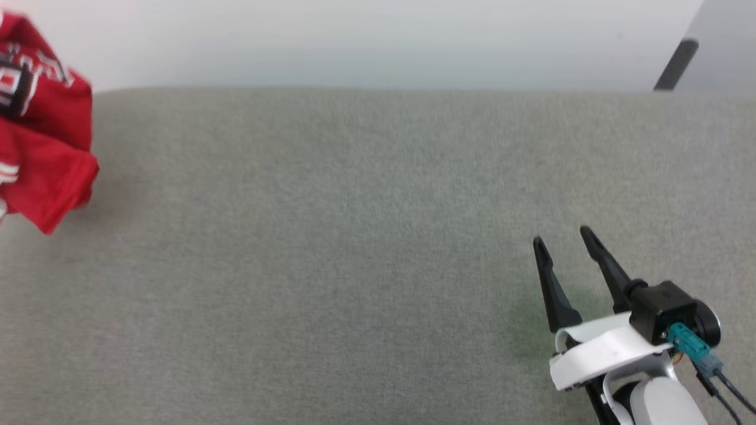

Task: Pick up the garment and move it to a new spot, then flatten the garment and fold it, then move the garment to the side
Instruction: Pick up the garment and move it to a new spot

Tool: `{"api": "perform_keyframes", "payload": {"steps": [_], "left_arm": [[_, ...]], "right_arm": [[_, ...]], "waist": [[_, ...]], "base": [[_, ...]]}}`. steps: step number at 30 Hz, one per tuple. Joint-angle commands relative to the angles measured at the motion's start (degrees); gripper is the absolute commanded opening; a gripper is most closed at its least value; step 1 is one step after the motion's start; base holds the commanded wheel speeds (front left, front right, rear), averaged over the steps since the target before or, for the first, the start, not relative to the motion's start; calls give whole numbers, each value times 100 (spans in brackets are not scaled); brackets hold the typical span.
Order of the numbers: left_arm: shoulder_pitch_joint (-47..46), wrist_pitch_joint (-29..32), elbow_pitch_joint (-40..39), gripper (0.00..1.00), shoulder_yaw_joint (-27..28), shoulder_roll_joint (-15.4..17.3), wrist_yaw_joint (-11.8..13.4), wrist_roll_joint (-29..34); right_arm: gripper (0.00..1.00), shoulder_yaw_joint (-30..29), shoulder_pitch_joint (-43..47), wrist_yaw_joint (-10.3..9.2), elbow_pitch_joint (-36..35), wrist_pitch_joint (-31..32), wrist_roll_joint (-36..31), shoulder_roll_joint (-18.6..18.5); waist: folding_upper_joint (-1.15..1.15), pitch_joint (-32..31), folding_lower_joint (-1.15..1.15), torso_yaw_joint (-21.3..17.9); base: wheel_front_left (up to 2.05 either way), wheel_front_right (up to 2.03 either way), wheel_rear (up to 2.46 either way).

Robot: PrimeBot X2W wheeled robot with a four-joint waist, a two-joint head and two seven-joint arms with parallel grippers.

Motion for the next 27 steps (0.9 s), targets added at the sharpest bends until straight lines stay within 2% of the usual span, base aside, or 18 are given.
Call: {"api": "perform_keyframes", "payload": {"steps": [1, 5, 8, 15, 27], "left_arm": [[-59, -16, -122, 0, -59, 5, 11, 11], [-183, 84, -593, 0, -206, 41, 11, -58], [-241, 218, -934, 0, -265, -74, 13, -162], [-114, 708, -1833, 0, -339, -272, 114, -507], [505, 1515, -3770, 0, -610, -492, 625, -931]], "right_arm": [[100, -19, 116, 0, 39, -30, 42, -2], [100, -25, 180, 0, 73, -36, 69, 0], [100, -64, 210, 0, 89, -48, 68, -1], [100, -301, 304, 0, 89, -74, -22, -4], [100, -1063, 281, 0, 88, -136, -234, 1]], "waist": [[0, -399, 0, 179], [0, -587, 0, 212], [0, -686, 0, 190], [0, -760, 0, -86], [0, -481, 0, -915]], "base": [[0, 0, 0], [0, 0, 0], [0, 0, 0], [0, 0, 0], [0, 0, 0]]}}
